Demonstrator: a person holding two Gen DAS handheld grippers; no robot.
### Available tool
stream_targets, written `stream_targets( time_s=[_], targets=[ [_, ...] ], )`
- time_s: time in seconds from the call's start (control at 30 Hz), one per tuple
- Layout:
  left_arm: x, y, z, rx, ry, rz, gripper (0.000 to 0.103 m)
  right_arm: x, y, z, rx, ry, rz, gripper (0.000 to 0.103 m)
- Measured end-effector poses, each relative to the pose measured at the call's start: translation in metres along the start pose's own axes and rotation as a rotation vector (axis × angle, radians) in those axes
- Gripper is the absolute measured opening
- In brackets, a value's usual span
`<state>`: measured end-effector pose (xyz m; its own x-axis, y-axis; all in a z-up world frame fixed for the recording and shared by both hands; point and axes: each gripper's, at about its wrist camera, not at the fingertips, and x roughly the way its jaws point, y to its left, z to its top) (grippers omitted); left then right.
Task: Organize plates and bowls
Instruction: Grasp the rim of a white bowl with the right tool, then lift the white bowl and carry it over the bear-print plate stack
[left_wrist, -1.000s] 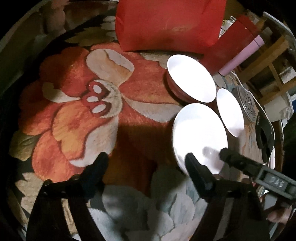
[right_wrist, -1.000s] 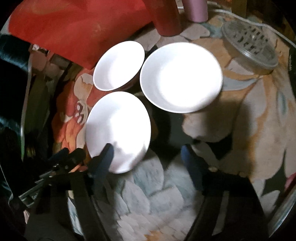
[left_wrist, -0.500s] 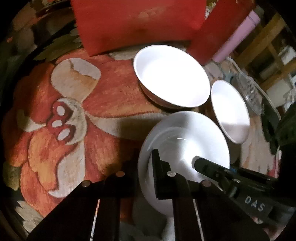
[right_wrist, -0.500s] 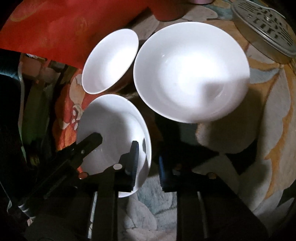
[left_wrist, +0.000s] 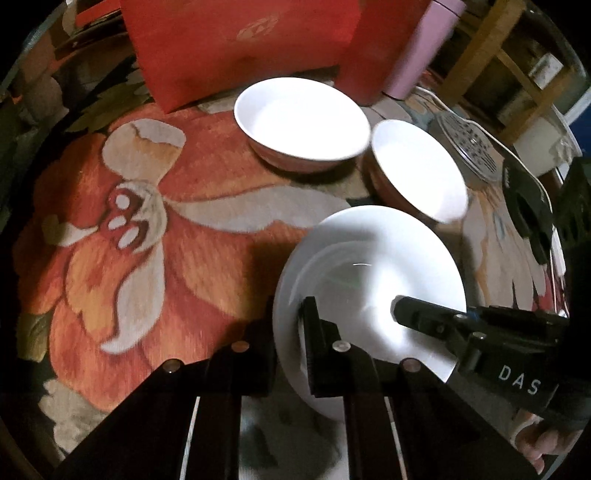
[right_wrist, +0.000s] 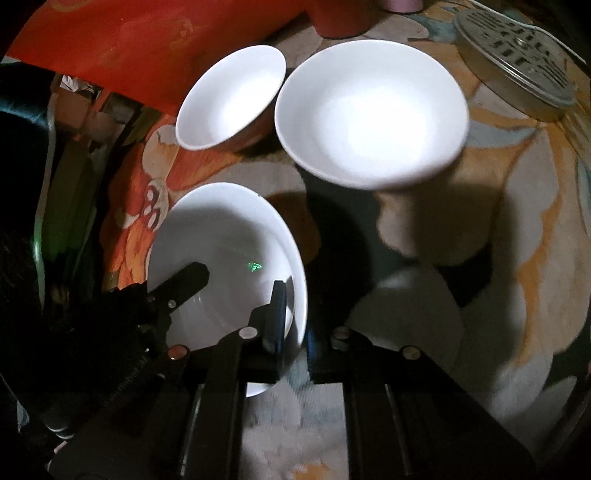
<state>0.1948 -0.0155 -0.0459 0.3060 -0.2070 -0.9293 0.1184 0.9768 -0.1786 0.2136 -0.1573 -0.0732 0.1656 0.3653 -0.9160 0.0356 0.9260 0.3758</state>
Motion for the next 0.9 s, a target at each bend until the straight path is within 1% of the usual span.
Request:
stream_targets(
  time_s=[0.2,0.27,0.4,0.53,0.67,0.9],
  targets=[
    [-0.033,-0.01,-0.024,0.003,-0.001,-0.001,0.01,-0.02,0.012,-0.025,-0.058,0.039,-0.019,0.01],
    [-0.047,-0.014,-0.036,0.014,-0.01,-0.005,0.01,-0.032,0.014,-0.035,-0.073,0.042,-0.019,0.01],
    [-0.068,-0.035,-0.055,0.058,-0.022,-0.015,0.01,-0.06,0.01,-0.06,-0.061,0.033,-0.022,0.011],
    [-0.084,-0.06,-0.065,0.106,-0.048,-0.014,0.01,-0.083,-0.003,-0.084,-0.022,-0.004,-0.019,0.011],
    [-0.087,-0.081,-0.071,0.126,-0.045,-0.033,0.01,-0.095,-0.014,-0.098,0.013,-0.03,-0.033,0.011],
    [-0.076,-0.122,-0.074,0.166,-0.028,-0.094,0.011,-0.118,-0.05,-0.106,0.066,-0.036,-0.071,0.011]
  ],
)
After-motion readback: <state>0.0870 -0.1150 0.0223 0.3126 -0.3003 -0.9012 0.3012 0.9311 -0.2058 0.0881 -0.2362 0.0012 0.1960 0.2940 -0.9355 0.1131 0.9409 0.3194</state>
